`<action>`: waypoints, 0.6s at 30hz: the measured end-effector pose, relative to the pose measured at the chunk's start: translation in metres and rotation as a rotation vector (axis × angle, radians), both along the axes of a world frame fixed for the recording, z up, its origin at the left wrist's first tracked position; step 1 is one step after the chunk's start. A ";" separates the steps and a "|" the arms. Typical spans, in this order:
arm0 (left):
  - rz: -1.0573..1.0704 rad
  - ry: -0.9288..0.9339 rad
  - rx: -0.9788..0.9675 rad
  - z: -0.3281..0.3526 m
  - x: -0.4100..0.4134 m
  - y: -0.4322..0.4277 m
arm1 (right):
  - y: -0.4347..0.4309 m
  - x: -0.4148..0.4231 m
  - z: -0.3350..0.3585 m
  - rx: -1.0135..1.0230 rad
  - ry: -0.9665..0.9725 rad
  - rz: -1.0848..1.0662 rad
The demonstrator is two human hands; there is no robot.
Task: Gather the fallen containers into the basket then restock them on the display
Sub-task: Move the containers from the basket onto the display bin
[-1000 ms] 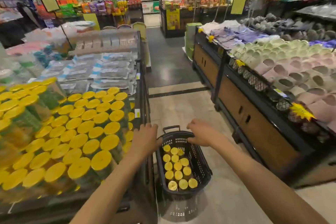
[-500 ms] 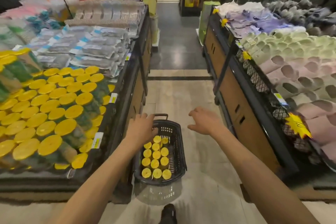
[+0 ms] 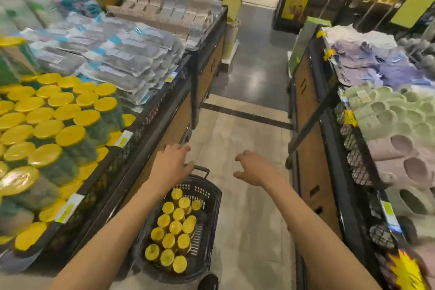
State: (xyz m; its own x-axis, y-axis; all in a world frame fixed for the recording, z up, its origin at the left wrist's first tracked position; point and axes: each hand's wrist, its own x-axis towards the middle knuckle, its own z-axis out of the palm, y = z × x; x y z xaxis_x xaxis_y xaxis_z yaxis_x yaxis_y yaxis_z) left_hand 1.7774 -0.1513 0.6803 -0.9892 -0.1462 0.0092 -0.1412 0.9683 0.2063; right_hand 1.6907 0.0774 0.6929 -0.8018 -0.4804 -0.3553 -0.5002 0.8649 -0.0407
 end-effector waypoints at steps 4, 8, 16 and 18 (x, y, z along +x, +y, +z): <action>0.091 -0.055 -0.018 0.000 -0.034 0.001 | -0.012 -0.054 -0.005 -0.021 -0.020 0.085; 0.200 -0.115 -0.046 -0.010 -0.057 0.000 | -0.031 -0.108 -0.017 -0.030 -0.056 0.205; 0.520 -0.249 0.005 -0.066 -0.088 0.005 | -0.085 -0.210 -0.066 -0.021 -0.134 0.535; 0.619 -0.314 0.068 -0.077 -0.095 0.018 | -0.096 -0.230 -0.078 -0.001 -0.169 0.626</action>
State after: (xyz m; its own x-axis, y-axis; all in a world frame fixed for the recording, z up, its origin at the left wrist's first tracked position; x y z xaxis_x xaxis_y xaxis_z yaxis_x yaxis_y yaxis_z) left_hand 1.6822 -0.1336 0.6033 -0.6778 -0.6744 -0.2929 -0.7262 0.6764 0.1230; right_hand 1.4607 -0.0185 0.6144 -0.3030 -0.8393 -0.4513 -0.8964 0.4118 -0.1639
